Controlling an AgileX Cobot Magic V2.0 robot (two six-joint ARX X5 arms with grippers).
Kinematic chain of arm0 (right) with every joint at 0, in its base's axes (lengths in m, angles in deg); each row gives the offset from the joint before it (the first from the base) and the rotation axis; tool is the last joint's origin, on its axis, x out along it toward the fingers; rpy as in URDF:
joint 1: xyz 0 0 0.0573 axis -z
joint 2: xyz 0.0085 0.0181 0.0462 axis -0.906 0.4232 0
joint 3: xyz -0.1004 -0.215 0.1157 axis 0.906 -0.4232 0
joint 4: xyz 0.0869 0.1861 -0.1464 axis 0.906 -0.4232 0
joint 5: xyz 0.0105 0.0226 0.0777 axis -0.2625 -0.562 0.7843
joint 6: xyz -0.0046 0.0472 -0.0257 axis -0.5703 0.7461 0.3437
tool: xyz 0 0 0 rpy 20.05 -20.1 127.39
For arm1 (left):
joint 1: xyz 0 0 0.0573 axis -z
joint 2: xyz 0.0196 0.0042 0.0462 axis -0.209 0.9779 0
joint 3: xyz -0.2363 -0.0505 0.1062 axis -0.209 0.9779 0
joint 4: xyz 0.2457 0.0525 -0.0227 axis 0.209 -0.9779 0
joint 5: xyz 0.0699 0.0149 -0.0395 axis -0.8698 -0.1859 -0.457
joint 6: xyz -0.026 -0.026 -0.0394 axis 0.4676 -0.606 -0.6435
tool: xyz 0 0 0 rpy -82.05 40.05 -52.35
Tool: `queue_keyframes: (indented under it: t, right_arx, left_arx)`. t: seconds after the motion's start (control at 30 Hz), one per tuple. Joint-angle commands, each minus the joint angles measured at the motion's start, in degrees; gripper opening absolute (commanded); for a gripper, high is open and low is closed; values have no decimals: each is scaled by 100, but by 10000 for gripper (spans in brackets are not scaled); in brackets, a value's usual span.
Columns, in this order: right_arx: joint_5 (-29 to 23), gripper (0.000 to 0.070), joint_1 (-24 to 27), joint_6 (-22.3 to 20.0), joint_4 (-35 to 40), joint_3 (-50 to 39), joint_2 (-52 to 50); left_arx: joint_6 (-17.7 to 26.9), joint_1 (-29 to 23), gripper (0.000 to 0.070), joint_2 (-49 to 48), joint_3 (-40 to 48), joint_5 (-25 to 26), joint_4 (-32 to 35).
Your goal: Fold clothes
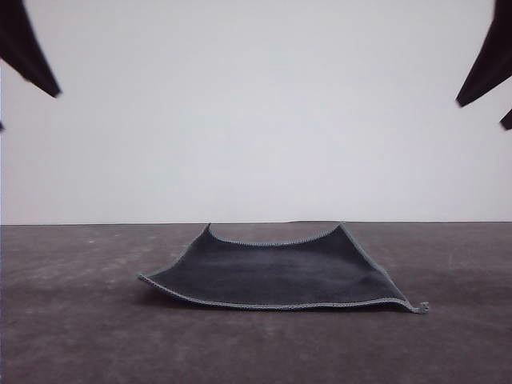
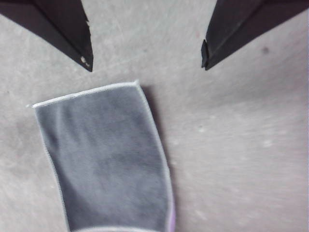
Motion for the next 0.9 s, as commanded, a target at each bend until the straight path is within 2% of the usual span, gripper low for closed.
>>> queue_keyframes:
  t: [0.0, 0.23, 0.43, 0.63, 0.87]
  right_arx:
    - [122, 360, -17, 94, 54, 133, 373]
    - [591, 360, 23, 240, 917, 331, 1731]
    - [855, 360, 139, 353, 1694, 708, 2917]
    - [1107, 361, 309, 347, 1878, 1488, 4083]
    - [1546, 361, 443, 370, 1946, 2367, 5156]
  left_arx:
    - [-26, 9, 430, 308, -149, 83, 212]
    - [-11, 9, 430, 1439, -160, 344, 1317]
    - [10, 9, 433, 2410, -330, 361, 2117]
    - [252, 9, 434, 3439, -1014, 374, 2221]
    - [329, 3, 434, 4590, -2030, 450, 2162]
